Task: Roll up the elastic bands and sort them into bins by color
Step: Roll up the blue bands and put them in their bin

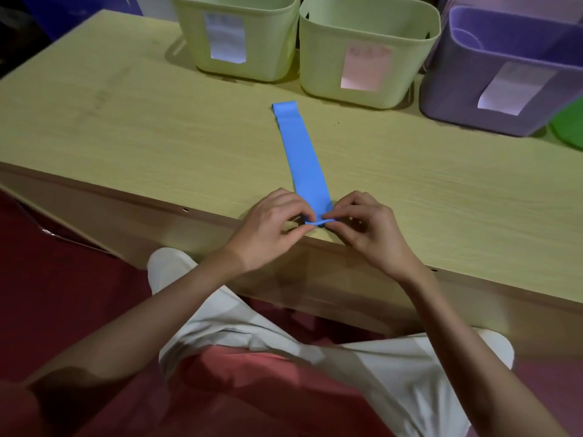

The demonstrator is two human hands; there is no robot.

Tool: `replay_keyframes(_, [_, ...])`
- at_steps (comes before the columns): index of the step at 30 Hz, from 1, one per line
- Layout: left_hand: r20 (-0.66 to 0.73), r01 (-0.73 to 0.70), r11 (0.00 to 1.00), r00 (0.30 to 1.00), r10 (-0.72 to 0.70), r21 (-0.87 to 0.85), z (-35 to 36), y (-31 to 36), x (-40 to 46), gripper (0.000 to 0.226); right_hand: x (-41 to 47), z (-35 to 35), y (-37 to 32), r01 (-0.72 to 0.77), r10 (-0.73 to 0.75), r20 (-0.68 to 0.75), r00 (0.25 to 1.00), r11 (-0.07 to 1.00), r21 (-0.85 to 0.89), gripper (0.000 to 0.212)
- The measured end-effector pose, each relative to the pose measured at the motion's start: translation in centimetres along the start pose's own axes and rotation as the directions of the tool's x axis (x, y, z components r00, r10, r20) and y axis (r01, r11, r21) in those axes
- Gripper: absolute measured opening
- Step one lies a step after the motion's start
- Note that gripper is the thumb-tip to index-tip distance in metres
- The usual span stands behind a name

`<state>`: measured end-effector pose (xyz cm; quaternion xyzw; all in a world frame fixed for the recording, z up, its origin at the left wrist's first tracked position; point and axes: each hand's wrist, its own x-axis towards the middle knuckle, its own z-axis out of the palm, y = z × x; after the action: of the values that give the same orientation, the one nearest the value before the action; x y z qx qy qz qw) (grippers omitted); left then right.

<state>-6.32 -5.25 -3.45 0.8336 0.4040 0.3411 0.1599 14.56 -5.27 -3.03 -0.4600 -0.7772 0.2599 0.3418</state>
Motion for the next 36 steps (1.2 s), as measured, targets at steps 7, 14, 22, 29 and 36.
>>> replay_keyframes(7, [-0.021,0.026,0.997,0.999,-0.025,0.066,0.5,0.4,-0.4,0.013,-0.9,0.1,0.1,-0.010,0.010,0.021,1.000,0.999,0.032,0.013])
replay_keyframes(14, [-0.094,0.198,0.979,0.977,-0.193,0.042,1.0,1.4,-0.3,0.010,-0.7,0.5,-0.3,-0.036,0.038,-0.024,0.999,0.997,0.070,0.010])
replay_keyframes(22, [-0.136,0.293,0.954,0.950,-0.283,0.062,1.2,2.5,-0.2,0.007,-0.8,0.9,0.1,-0.004,0.003,-0.073,0.997,1.000,-0.011,0.008])
replay_keyframes(29, [-0.098,0.202,0.964,0.977,-0.187,0.171,1.2,2.5,-0.1,0.006,-1.2,1.1,0.3,0.155,-0.182,-0.086,0.980,0.955,-0.251,0.005])
replay_keyframes(36, [-0.101,0.142,0.964,0.987,-0.122,0.225,1.2,2.1,-0.8,0.007,-1.0,0.7,0.8,0.202,-0.208,0.002,0.978,0.948,-0.244,0.010])
